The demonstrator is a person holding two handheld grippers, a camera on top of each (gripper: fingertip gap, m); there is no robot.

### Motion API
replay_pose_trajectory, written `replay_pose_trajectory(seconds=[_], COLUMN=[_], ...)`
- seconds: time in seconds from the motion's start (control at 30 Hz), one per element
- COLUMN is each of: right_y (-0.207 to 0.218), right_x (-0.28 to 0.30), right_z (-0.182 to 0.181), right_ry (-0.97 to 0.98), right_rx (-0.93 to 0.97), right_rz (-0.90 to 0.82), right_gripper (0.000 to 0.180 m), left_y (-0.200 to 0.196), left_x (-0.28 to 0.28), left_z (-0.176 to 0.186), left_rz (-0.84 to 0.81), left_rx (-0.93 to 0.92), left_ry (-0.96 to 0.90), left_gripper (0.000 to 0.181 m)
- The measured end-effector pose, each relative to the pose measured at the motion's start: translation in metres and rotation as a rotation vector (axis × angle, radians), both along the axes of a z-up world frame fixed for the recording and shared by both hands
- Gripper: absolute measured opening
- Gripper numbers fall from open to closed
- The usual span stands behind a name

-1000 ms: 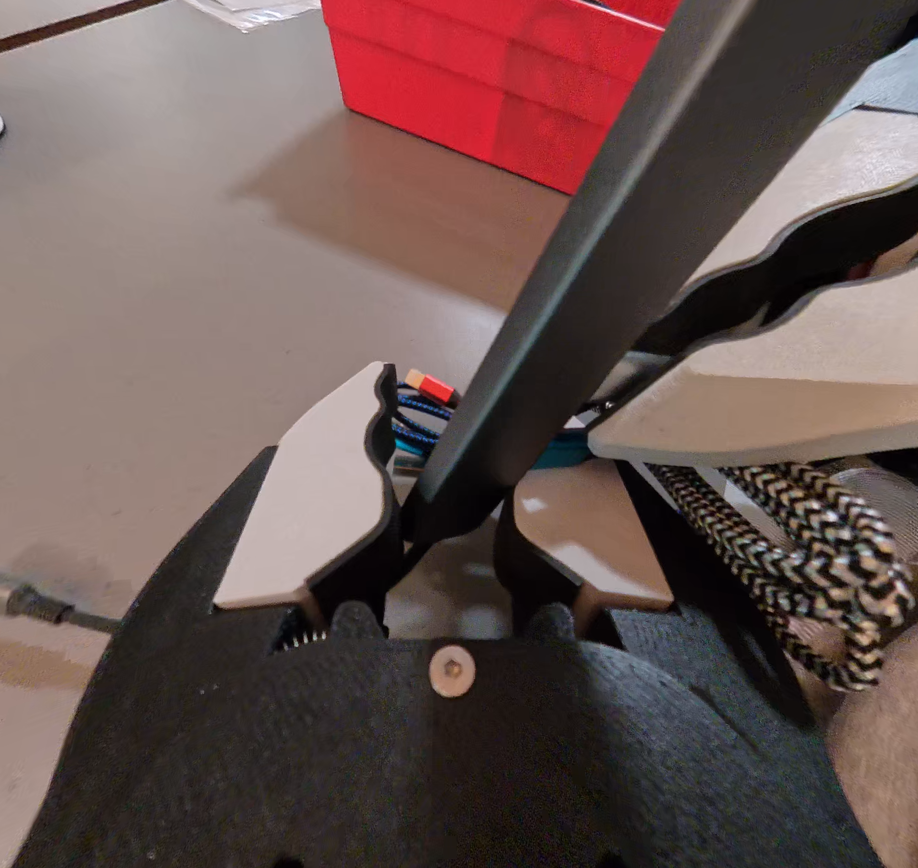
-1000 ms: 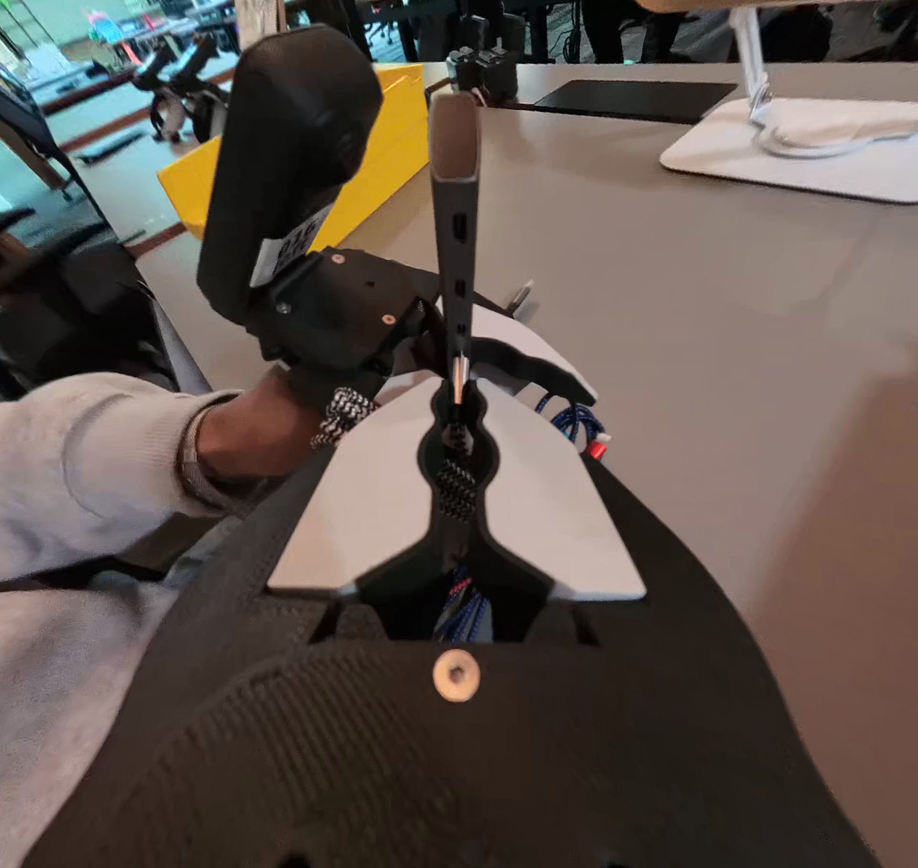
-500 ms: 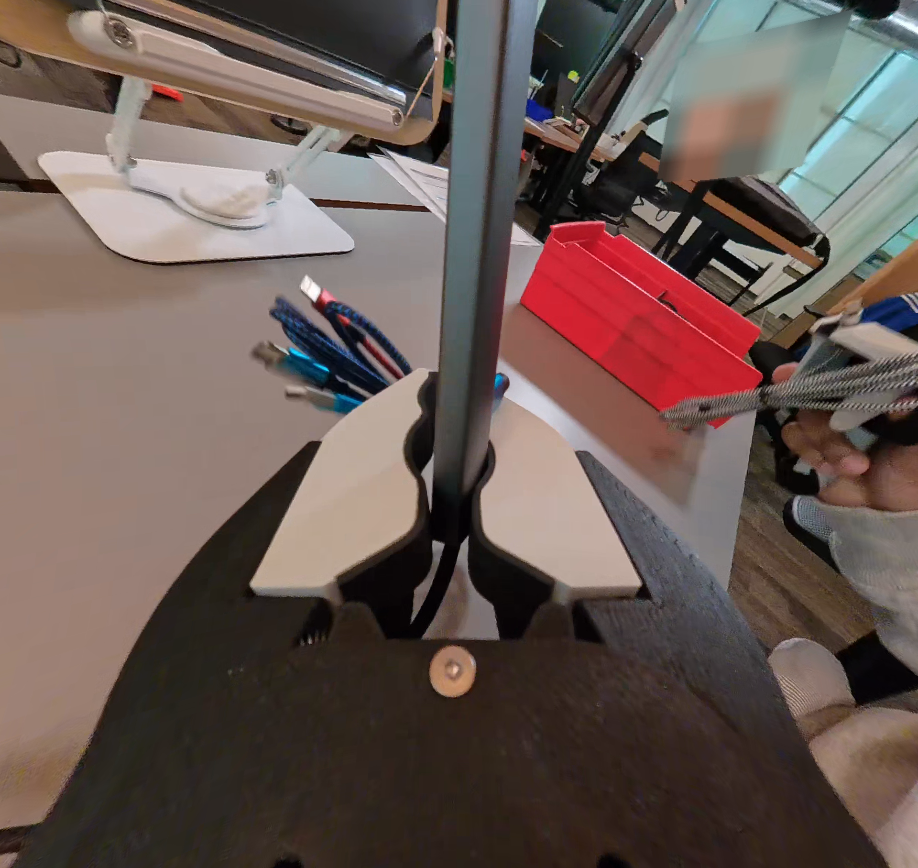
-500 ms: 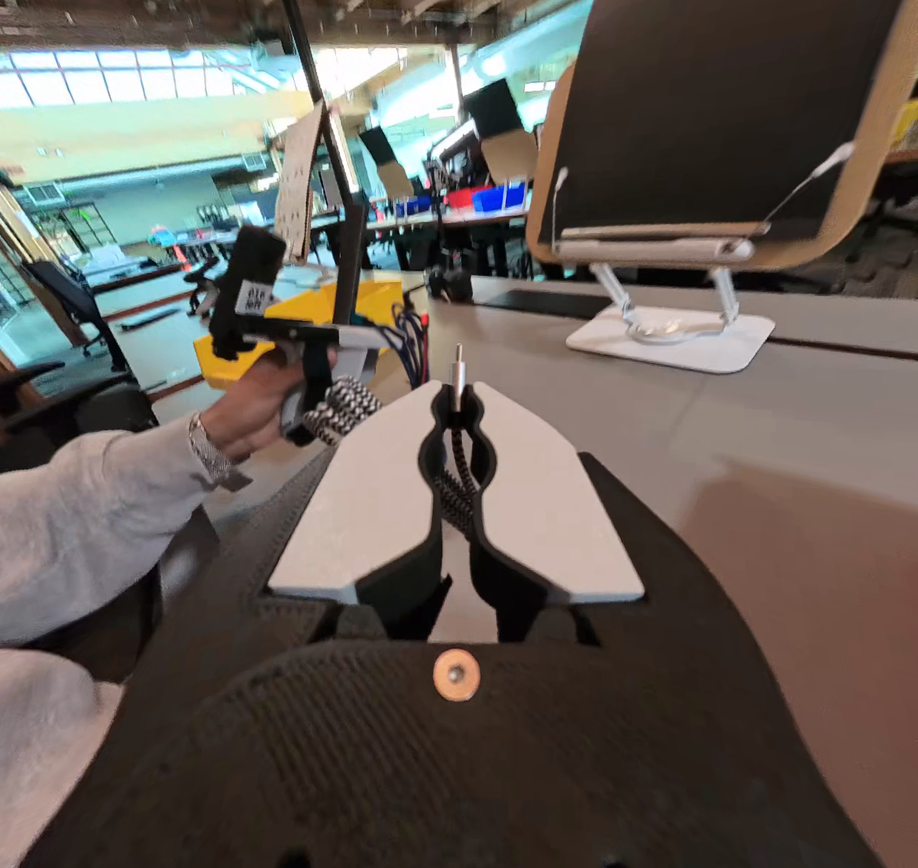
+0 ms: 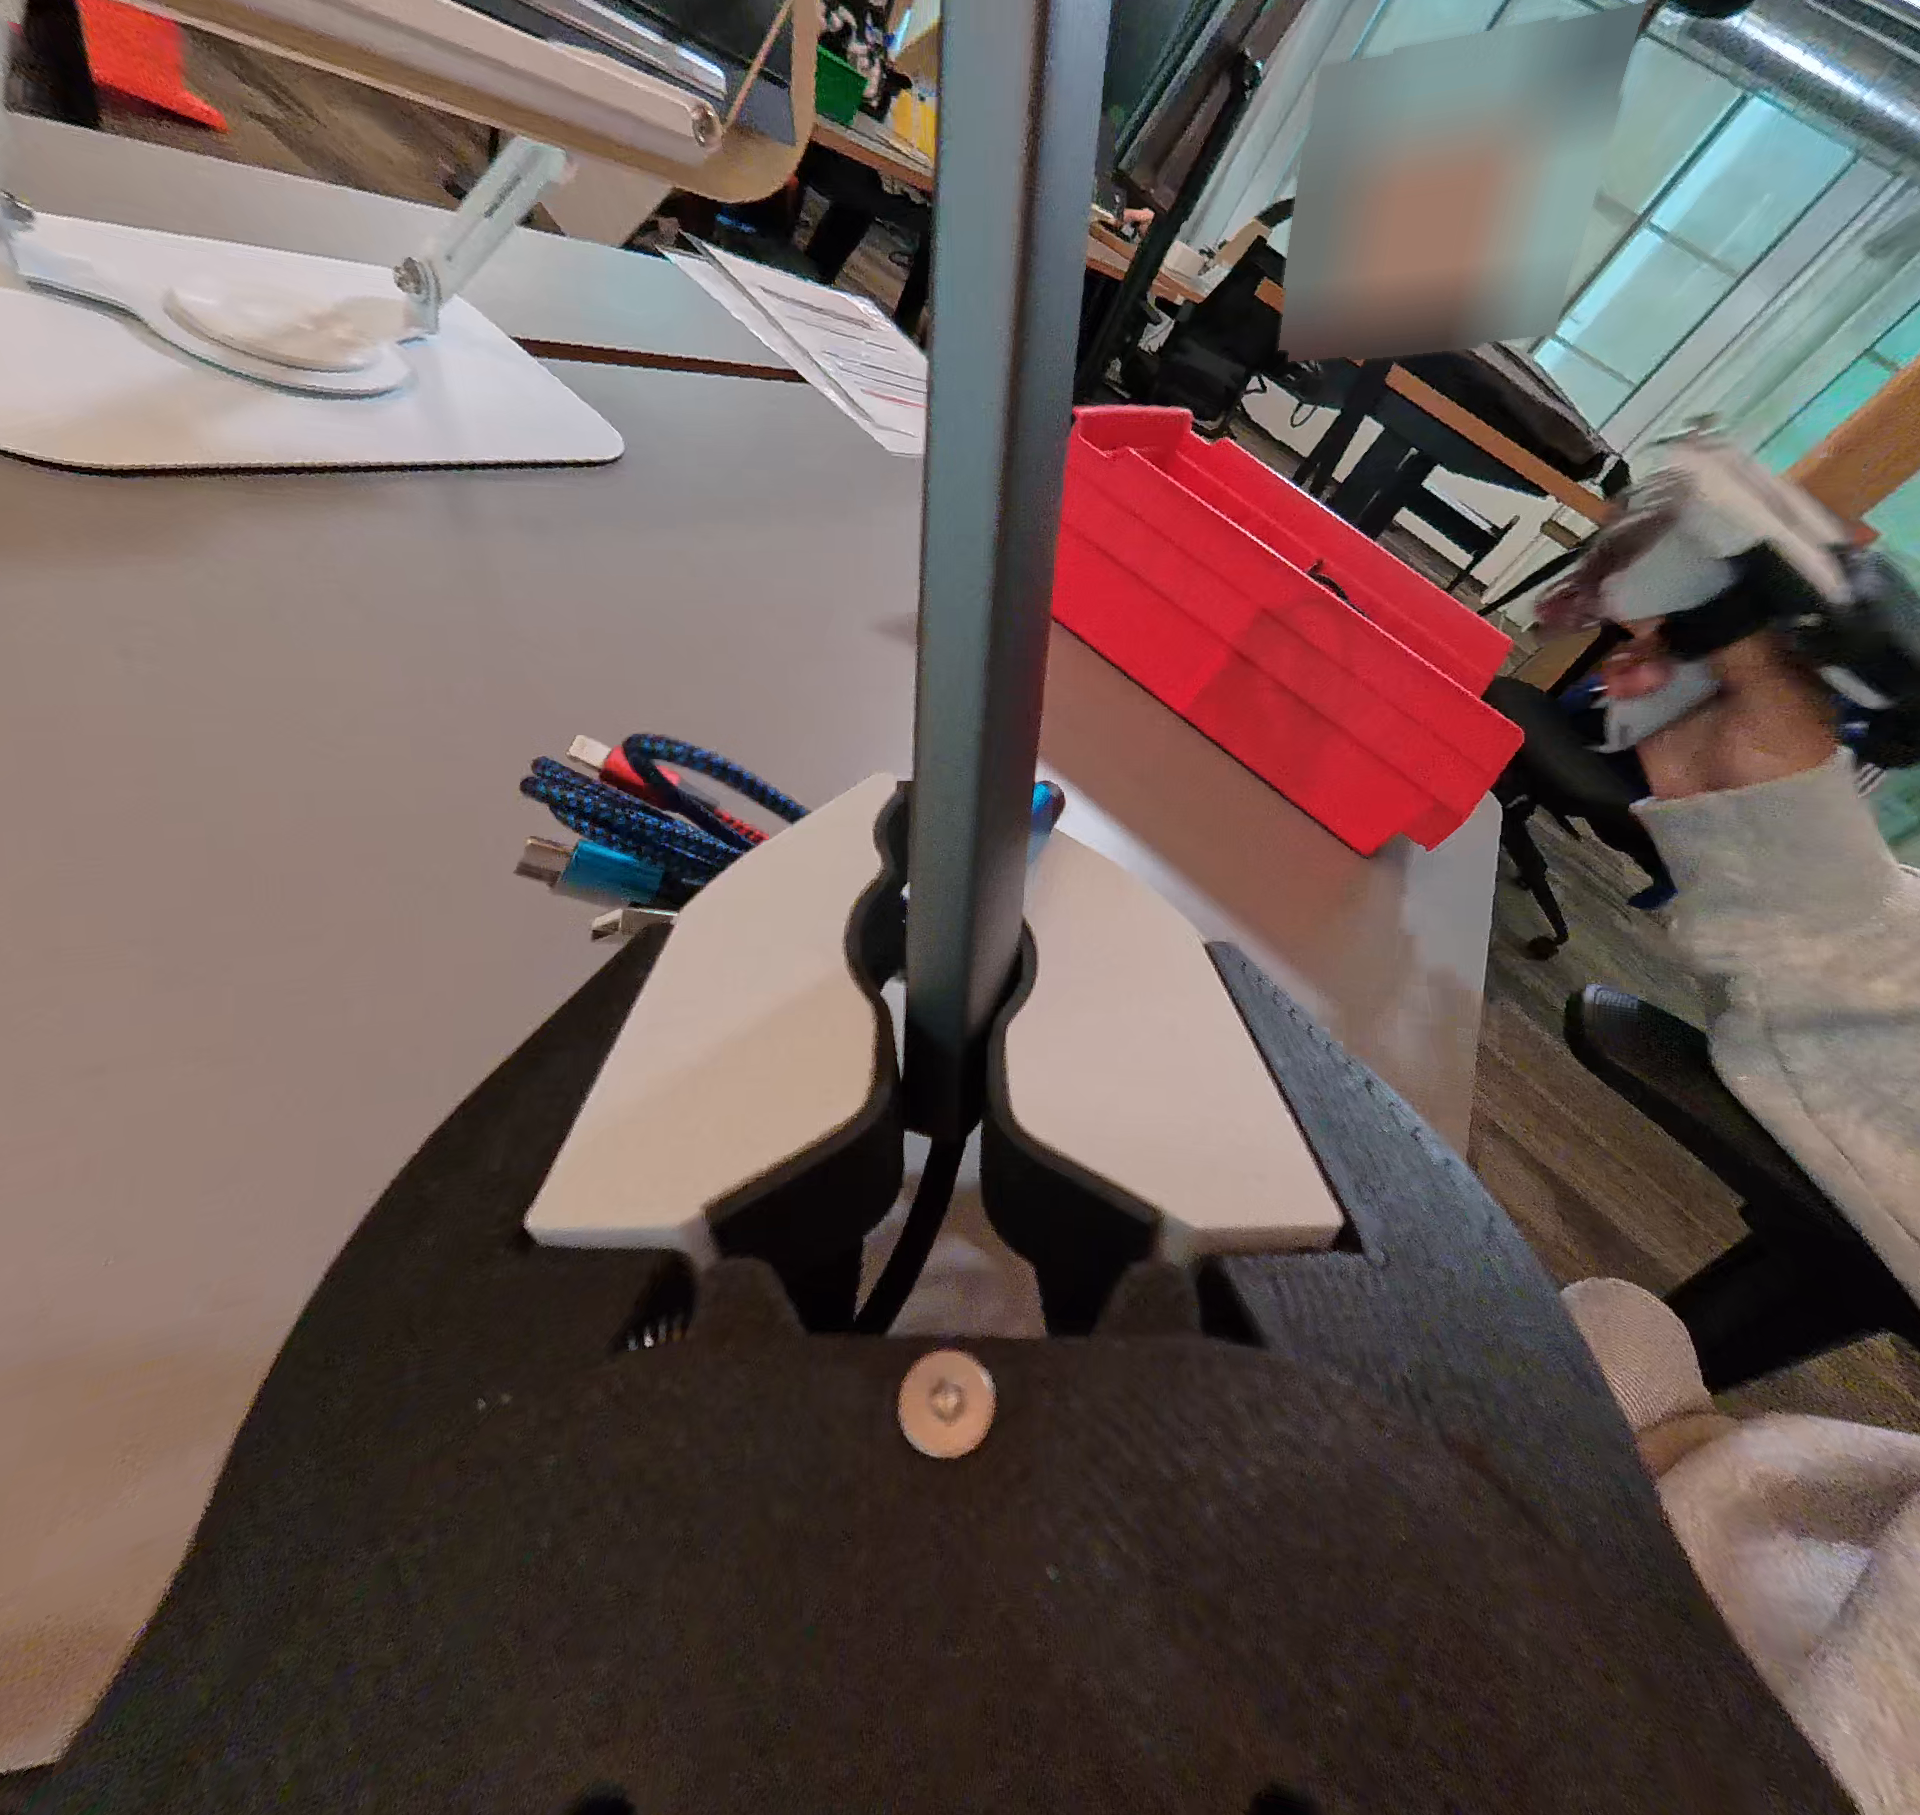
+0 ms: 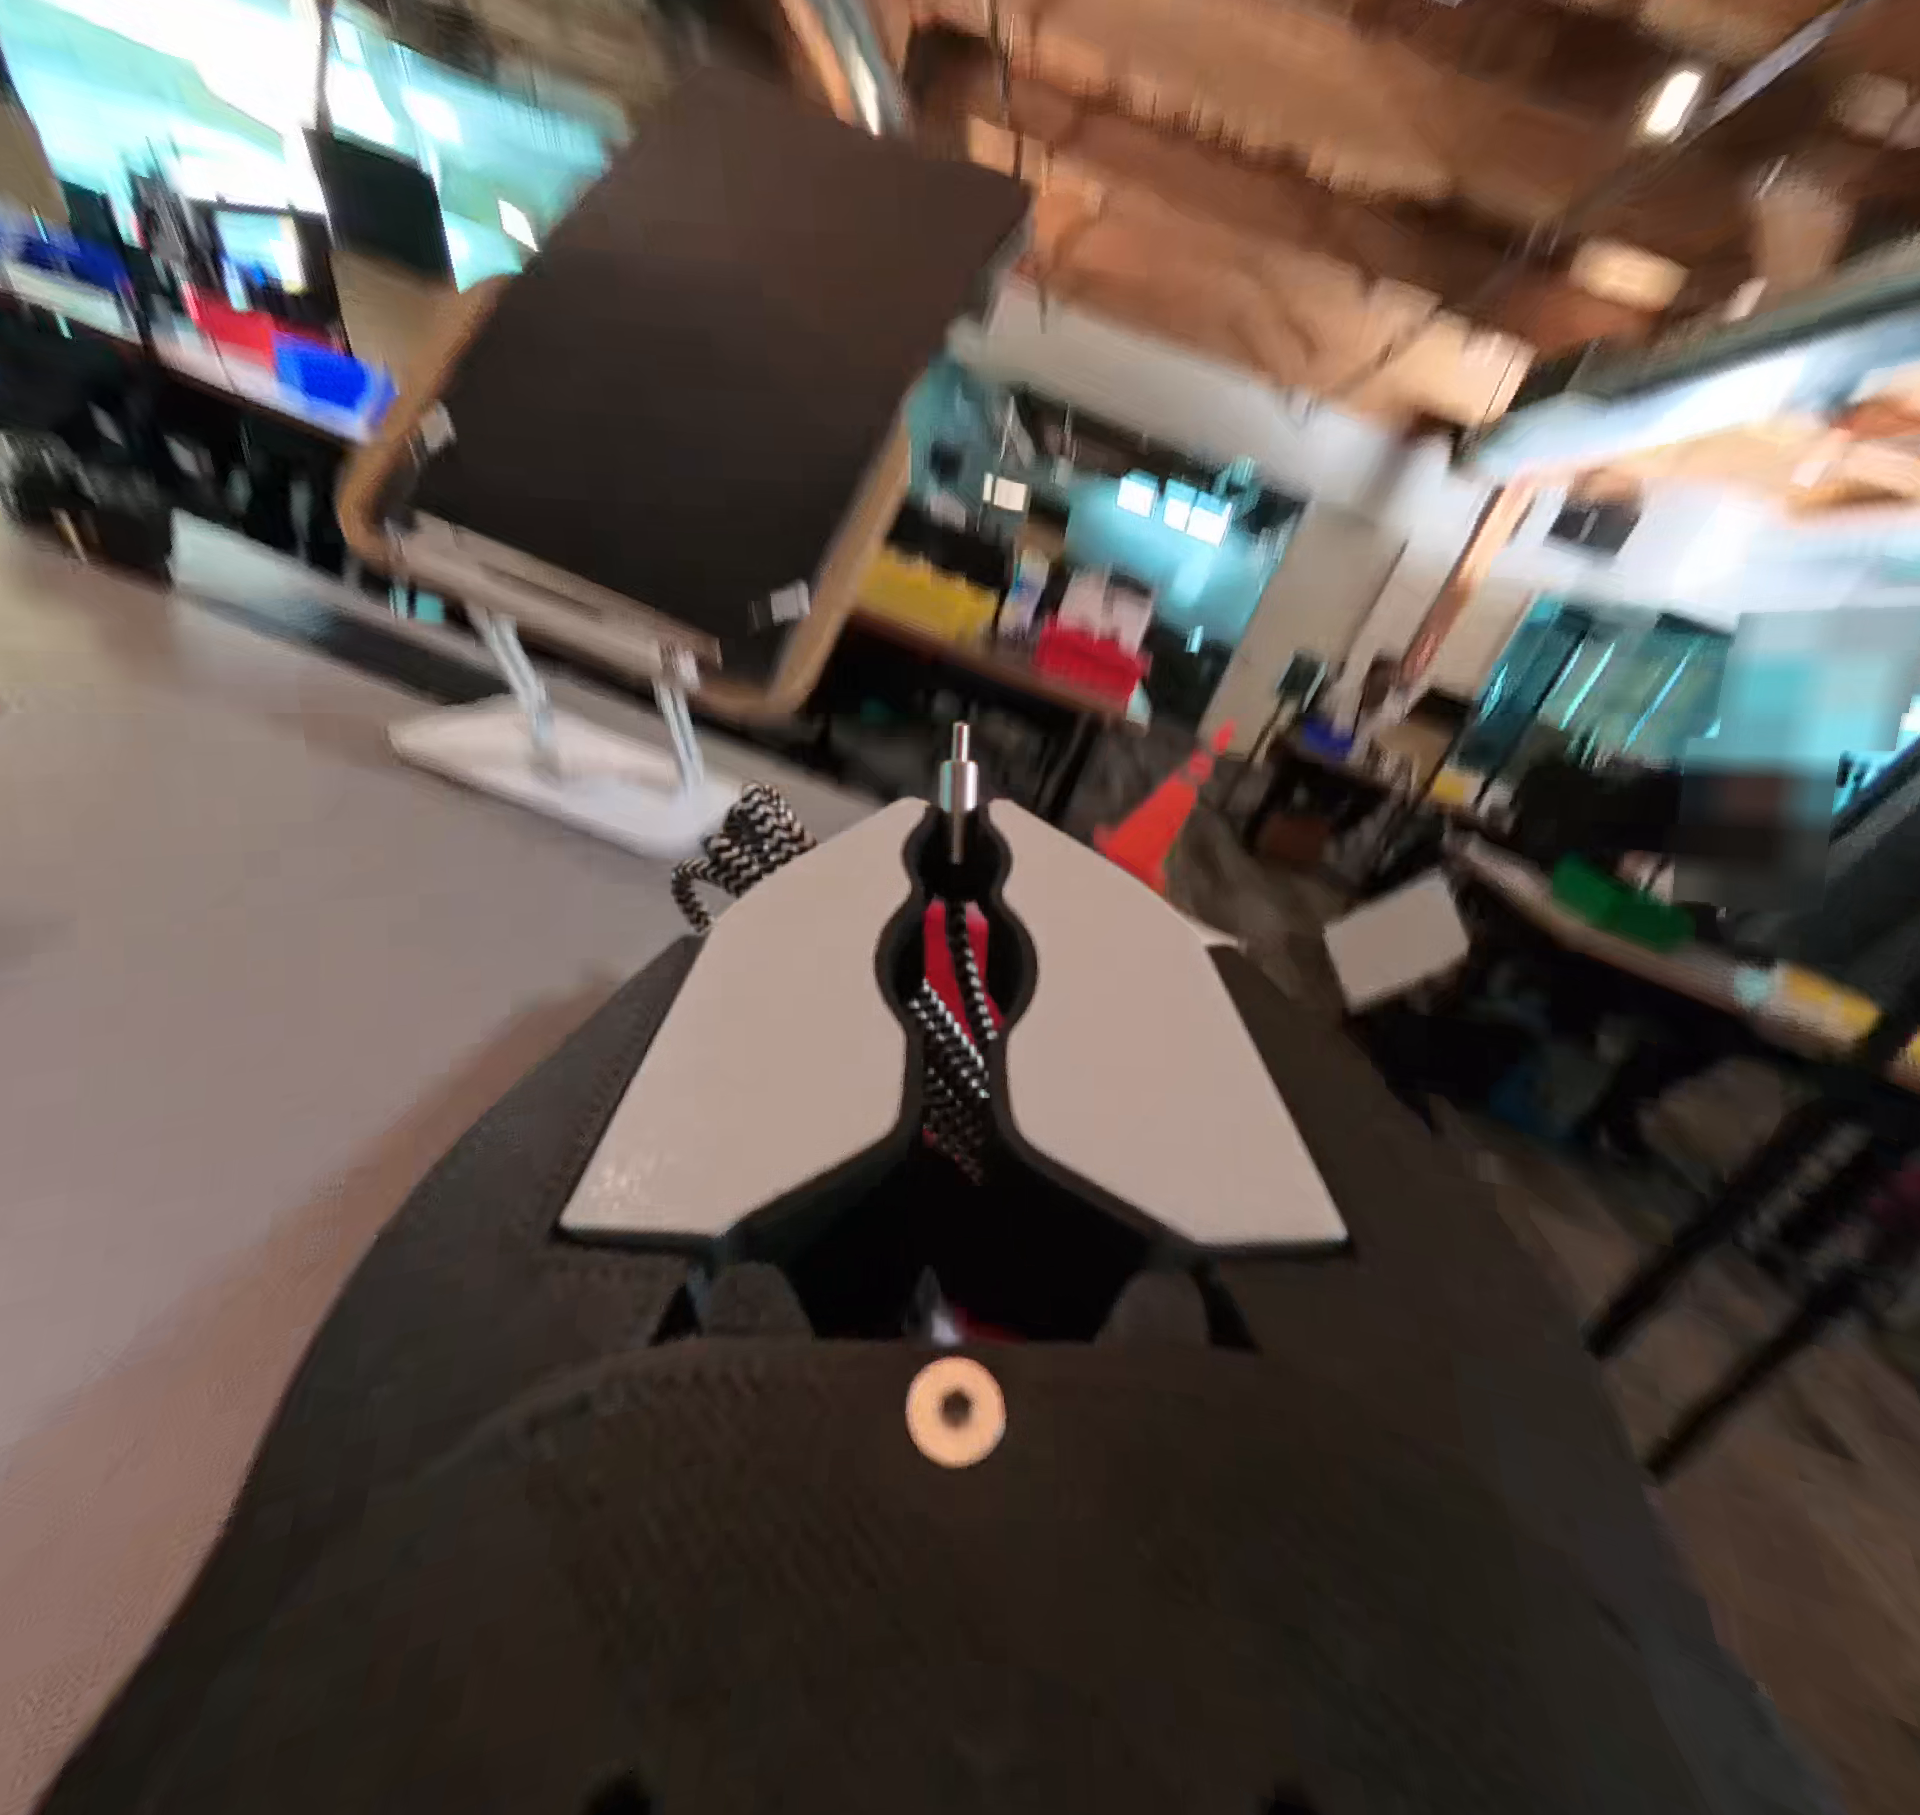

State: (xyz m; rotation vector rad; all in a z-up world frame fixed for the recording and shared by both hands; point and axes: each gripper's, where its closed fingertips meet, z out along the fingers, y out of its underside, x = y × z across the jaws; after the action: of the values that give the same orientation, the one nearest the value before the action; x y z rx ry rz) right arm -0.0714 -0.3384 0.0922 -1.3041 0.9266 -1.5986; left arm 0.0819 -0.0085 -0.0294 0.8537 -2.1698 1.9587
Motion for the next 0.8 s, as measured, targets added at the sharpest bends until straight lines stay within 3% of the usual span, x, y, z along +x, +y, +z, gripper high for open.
replay_pose_trajectory(seconds=[0.07,0.13,0.17,0.47,0.57,0.67,0.8], right_y=[-0.029,-0.049,-0.054,-0.056,-0.019,0.047,0.164], right_x=[0.014,0.013,0.011,-0.006,-0.004,0.005,0.022], right_z=[-0.058,-0.106,-0.112,-0.058,-0.033,-0.018,-0.041], right_ry=[0.265,0.523,0.547,0.226,0.088,0.018,0.164], right_rx=[0.106,0.261,0.312,0.493,0.597,0.641,0.527], right_rz=[-0.021,-0.077,-0.092,-0.003,0.154,0.352,0.568], right_gripper=[0.010,0.048,0.051,0.038,0.036,0.034,0.034], left_y=[-0.003,-0.006,-0.007,-0.015,-0.019,-0.027,-0.041], left_x=[-0.004,-0.006,-0.007,-0.015,-0.019,-0.027,-0.045], left_z=[-0.001,-0.002,-0.003,-0.014,-0.016,-0.020,-0.025], left_rz=[-0.016,-0.022,-0.026,-0.079,-0.090,-0.117,-0.174], left_rx=[0.012,0.028,0.035,0.082,0.102,0.134,0.195], left_ry=[-0.002,-0.015,-0.022,-0.027,-0.044,-0.062,-0.119], left_gripper=[0.012,0.011,0.012,0.012,0.012,0.012,0.012])
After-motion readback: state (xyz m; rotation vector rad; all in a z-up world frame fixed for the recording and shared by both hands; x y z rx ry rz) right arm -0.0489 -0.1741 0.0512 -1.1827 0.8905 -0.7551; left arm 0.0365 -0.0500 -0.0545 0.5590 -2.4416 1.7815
